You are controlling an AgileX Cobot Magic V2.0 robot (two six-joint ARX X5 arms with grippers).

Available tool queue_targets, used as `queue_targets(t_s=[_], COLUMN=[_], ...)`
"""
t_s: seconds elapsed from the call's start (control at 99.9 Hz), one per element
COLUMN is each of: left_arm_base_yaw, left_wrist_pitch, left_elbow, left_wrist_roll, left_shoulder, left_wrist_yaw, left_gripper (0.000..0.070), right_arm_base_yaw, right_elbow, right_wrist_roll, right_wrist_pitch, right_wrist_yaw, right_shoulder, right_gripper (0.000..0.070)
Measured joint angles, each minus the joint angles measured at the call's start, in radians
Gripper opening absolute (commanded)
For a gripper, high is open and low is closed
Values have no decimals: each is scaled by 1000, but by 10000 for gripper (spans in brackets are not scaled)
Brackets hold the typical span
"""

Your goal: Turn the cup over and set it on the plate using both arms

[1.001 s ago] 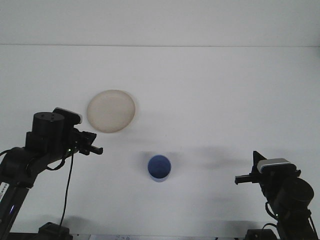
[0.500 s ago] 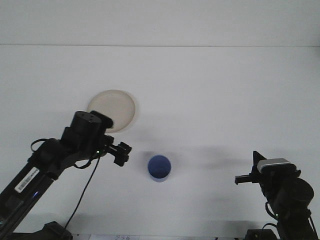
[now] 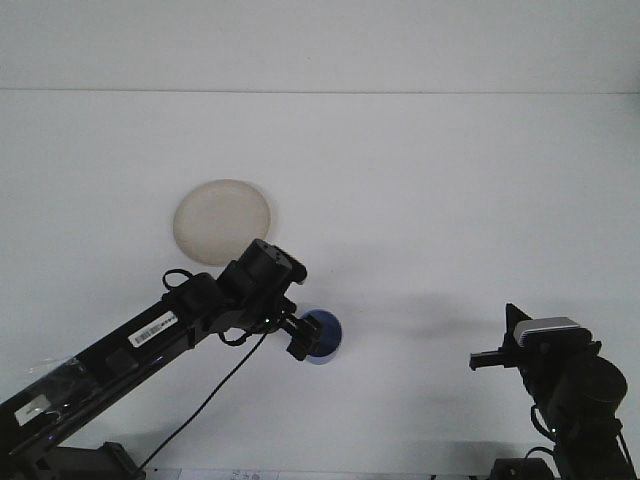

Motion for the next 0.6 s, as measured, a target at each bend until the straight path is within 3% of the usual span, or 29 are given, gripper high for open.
queue_targets(t_s=[0.09, 0.21, 0.28, 0.6], left_arm_base_yaw=[-10, -14, -16, 0], left_wrist_pitch=[11, 60, 76, -1], left_elbow=[0, 0, 0, 45], left_wrist_roll=[-3, -6, -6, 2], left_shoulder=[31, 63, 82, 100], left_wrist_yaw=[0, 0, 0, -27], left_gripper=[443, 126, 12, 6], right_arm_base_yaw=[0, 0, 0, 0], right_elbow=[0, 0, 0, 0], right_wrist_roll=[0, 1, 2, 2], right_wrist_pitch=[-3, -4, -5, -5], right_wrist_yaw=[0, 0, 0, 0], right_shoulder=[0, 0, 0, 0], right_gripper=[0, 0, 0, 0])
